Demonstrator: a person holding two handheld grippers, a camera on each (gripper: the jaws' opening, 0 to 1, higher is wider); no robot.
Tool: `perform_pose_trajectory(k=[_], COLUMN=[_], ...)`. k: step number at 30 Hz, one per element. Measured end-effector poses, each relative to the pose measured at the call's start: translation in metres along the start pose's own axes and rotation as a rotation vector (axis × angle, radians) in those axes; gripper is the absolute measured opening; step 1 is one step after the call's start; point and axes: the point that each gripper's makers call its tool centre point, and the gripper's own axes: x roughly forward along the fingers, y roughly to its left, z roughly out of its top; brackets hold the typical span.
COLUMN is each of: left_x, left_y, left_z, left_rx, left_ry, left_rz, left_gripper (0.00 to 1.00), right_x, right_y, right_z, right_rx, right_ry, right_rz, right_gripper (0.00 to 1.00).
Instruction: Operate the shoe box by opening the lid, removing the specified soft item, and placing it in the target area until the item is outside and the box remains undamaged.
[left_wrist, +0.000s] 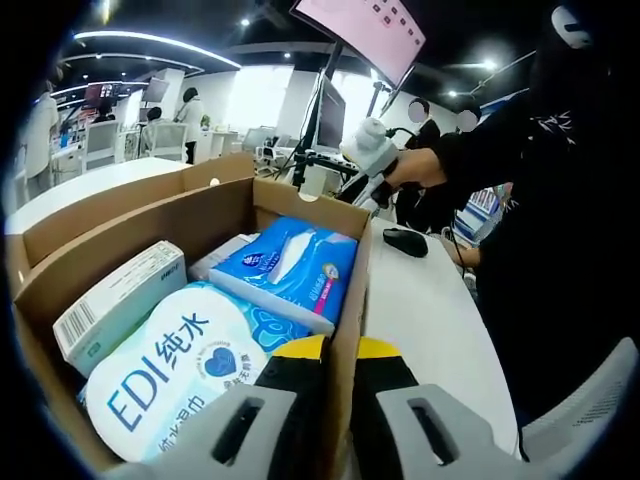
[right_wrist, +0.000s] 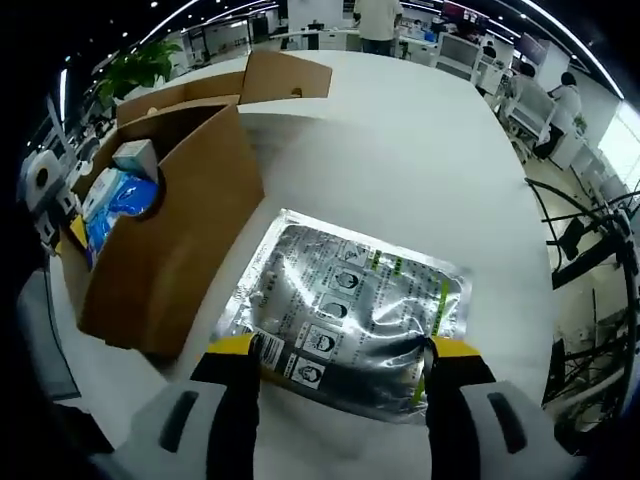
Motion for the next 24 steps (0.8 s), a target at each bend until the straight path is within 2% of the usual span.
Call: perform_pose_trajectory(k=[4, 8, 18, 24], left_x=[0.0, 0.0, 0.001, 0.001], left_y=[0.0, 0.001, 0.002, 0.002], left_z=[0.0, 0.0, -0.001, -0.002], left_rx=[0.0, 0.0, 0.009, 0.012], left_ry=[0.0, 0.0, -0.002, -0.002], left_rz=[0.0, 0.0, 0.002, 0.003], left_gripper=[0.05, 0.05, 0.05, 0.05], right_x=[-0.002, -0.017, -0.067, -0.086], right_y=[-0.001, 0.0, 0.009, 0.018], right_z=[0.0, 0.009, 0.051, 0.076], right_rx=[0.009, -0.004, -0.115, -0.165], right_ry=[0.006, -0.027, -0.139, -0.187], right_rz=[-0.008, -0.002, 0.038, 0.054], right_gripper=[0.69, 0.71, 0.7, 0.7])
